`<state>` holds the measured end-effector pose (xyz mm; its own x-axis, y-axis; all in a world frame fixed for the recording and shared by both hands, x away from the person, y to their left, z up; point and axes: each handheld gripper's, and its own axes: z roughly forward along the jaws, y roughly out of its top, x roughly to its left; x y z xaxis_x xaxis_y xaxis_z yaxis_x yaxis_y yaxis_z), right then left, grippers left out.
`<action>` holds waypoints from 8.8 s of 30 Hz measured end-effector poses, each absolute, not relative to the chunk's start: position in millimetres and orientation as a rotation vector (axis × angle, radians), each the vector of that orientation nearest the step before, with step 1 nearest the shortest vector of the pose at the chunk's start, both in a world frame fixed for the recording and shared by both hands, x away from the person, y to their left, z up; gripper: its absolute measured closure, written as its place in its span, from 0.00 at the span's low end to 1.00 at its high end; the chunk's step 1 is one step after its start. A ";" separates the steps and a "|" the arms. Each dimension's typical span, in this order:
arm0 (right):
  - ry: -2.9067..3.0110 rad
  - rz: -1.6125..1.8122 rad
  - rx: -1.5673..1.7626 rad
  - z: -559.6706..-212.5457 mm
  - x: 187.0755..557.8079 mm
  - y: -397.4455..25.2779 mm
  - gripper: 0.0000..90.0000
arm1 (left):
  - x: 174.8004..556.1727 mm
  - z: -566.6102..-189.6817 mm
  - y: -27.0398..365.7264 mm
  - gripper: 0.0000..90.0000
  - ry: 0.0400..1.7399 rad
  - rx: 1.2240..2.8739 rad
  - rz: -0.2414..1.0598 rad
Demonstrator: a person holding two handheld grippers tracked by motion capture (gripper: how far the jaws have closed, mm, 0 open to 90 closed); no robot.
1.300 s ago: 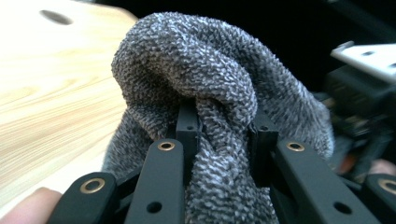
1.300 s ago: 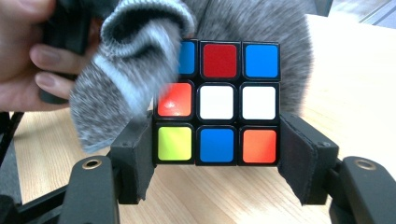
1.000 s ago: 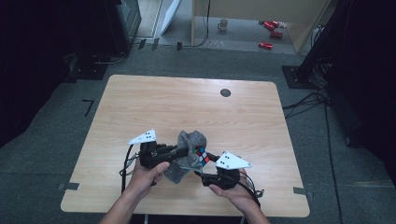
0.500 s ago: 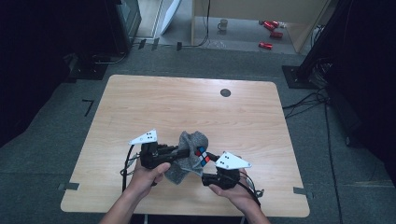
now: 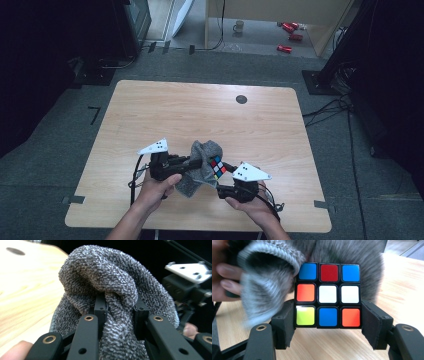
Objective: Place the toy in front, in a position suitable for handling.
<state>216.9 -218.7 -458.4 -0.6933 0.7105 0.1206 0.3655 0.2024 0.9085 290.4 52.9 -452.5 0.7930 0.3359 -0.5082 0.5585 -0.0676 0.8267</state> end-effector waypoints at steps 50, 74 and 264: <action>2.036 1.558 1.049 -440.7 219.4 -246.2 0.38 | 298.1 -460.6 60.4 0.74 0.814 1.788 -0.037; 2.026 1.551 1.064 -440.0 220.6 -250.3 0.38 | 292.4 -456.1 53.5 0.25 0.725 1.914 0.081; 2.060 1.090 1.417 -513.7 271.6 -251.1 0.87 | 259.5 -466.8 55.0 0.39 0.419 1.890 0.378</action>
<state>271.6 -251.1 -513.7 -0.3985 0.9124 0.0936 0.5910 0.1774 0.7869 259.5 55.0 -466.8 0.8860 0.4598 0.0602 0.1068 -0.3286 0.9384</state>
